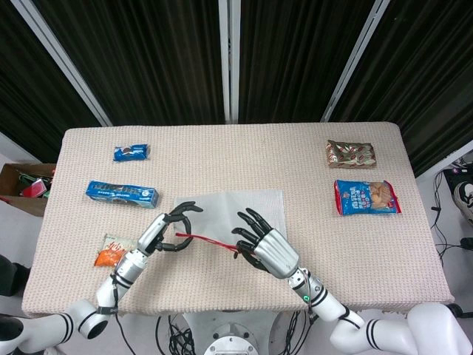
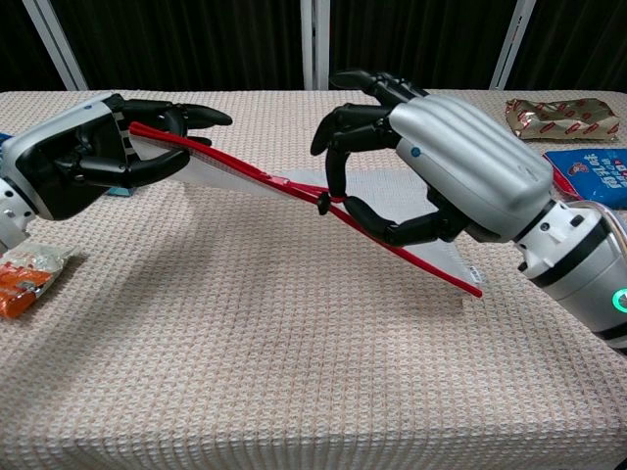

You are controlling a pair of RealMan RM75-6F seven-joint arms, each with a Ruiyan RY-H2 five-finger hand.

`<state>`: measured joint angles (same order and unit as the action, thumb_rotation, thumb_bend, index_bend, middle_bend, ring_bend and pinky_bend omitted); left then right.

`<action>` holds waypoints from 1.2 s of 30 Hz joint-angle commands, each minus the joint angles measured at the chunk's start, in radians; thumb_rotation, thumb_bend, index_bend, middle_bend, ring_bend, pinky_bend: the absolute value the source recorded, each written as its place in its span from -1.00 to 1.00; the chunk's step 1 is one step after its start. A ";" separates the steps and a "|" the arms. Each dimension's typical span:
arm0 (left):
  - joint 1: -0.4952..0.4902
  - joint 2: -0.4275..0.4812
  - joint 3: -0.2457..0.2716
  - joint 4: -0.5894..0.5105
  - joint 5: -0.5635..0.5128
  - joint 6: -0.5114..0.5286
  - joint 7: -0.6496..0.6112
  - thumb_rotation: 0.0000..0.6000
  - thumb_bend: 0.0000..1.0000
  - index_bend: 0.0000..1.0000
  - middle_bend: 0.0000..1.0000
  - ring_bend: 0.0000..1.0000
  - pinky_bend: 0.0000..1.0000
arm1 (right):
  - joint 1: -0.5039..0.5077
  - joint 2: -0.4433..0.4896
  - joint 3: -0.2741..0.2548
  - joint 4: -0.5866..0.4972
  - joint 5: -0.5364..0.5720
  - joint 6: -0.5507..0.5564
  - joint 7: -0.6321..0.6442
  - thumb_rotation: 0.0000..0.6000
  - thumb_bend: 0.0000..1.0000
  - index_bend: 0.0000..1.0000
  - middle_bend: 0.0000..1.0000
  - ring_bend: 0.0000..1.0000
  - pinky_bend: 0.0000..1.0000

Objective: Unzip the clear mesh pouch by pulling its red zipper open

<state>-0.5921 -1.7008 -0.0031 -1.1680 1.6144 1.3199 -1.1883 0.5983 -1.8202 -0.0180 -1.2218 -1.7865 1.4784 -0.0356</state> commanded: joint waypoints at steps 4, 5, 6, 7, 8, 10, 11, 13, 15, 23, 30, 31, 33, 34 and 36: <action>0.017 0.004 -0.009 0.018 -0.024 -0.005 0.014 1.00 0.00 0.32 -0.54 -0.83 -0.78 | -0.055 0.050 -0.038 -0.009 -0.007 0.033 -0.011 1.00 0.05 0.85 -0.44 -0.99 -1.00; 0.022 0.004 -0.010 0.024 -0.030 -0.007 0.020 1.00 0.00 0.32 -0.54 -0.83 -0.78 | -0.067 0.063 -0.044 -0.012 -0.006 0.040 -0.012 1.00 0.05 0.85 -0.44 -0.99 -1.00; 0.025 0.004 -0.011 0.027 -0.034 -0.007 0.022 1.00 0.01 0.32 -0.54 -0.83 -0.78 | -0.077 0.072 -0.049 -0.013 -0.005 0.045 -0.012 1.00 0.05 0.85 -0.44 -0.99 -1.00; 0.029 0.003 -0.013 0.030 -0.039 -0.008 0.024 1.00 0.01 0.32 -0.54 -0.83 -0.78 | -0.086 0.082 -0.053 -0.015 -0.003 0.049 -0.012 1.00 0.05 0.86 -0.44 -0.99 -1.00; 0.032 0.003 -0.013 0.033 -0.043 -0.009 0.024 1.00 0.01 0.32 -0.54 -0.83 -0.78 | -0.095 0.091 -0.058 -0.015 0.000 0.051 -0.012 1.00 0.05 0.86 -0.44 -0.99 -1.00; 0.039 0.004 -0.015 0.038 -0.049 -0.011 0.024 1.00 0.01 0.33 -0.54 -0.83 -0.78 | -0.118 0.112 -0.068 -0.013 0.009 0.056 -0.009 1.00 0.05 0.86 -0.44 -0.99 -1.00; 0.042 0.004 -0.015 0.041 -0.051 -0.011 0.026 1.00 0.02 0.33 -0.54 -0.83 -0.78 | -0.127 0.119 -0.071 -0.011 0.014 0.057 -0.006 1.00 0.05 0.86 -0.44 -0.99 -1.00; 0.049 0.003 -0.016 0.048 -0.055 -0.011 0.037 1.00 0.02 0.33 -0.54 -0.83 -0.78 | -0.150 0.136 -0.080 -0.005 0.028 0.058 0.005 1.00 0.05 0.86 -0.44 -0.99 -1.00; 0.055 0.001 -0.015 0.052 -0.057 -0.012 0.049 1.00 0.02 0.33 -0.54 -0.83 -0.78 | -0.170 0.149 -0.084 0.004 0.039 0.062 0.016 1.00 0.05 0.86 -0.44 -0.99 -1.00; 0.074 -0.012 -0.007 0.065 -0.054 -0.016 0.112 1.00 0.02 0.33 -0.54 -0.83 -0.78 | -0.228 0.197 -0.073 0.038 0.080 0.074 0.047 1.00 0.05 0.86 -0.44 -0.99 -1.00; 0.075 -0.015 -0.011 0.053 -0.046 -0.019 0.116 1.00 0.02 0.33 -0.54 -0.83 -0.78 | -0.234 0.208 -0.058 0.037 0.069 0.070 0.060 1.00 0.05 0.87 -0.44 -0.99 -1.00; 0.075 -0.016 -0.011 0.051 -0.045 -0.019 0.119 1.00 0.02 0.33 -0.54 -0.83 -0.78 | -0.235 0.208 -0.056 0.039 0.069 0.068 0.062 1.00 0.05 0.87 -0.44 -0.99 -1.00; 0.075 -0.015 -0.008 0.050 -0.038 -0.019 0.139 1.00 0.02 0.32 -0.54 -0.83 -0.78 | -0.236 0.214 -0.056 0.039 0.073 0.055 0.067 1.00 0.05 0.87 -0.44 -0.99 -1.00; 0.075 -0.016 -0.006 0.052 -0.034 -0.018 0.164 1.00 0.01 0.30 -0.54 -0.83 -0.78 | -0.235 0.220 -0.058 0.038 0.075 0.043 0.070 1.00 0.05 0.87 -0.44 -1.00 -1.00; 0.074 -0.013 0.005 0.059 -0.021 -0.023 0.263 1.00 -0.05 0.16 -0.56 -0.83 -0.78 | -0.230 0.247 -0.066 0.016 0.089 -0.004 0.072 1.00 0.04 0.84 -0.44 -1.00 -1.00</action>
<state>-0.5175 -1.7160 -0.0088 -1.1153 1.5787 1.3008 -1.0199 0.3647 -1.5935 -0.0778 -1.1903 -1.7084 1.5069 0.0330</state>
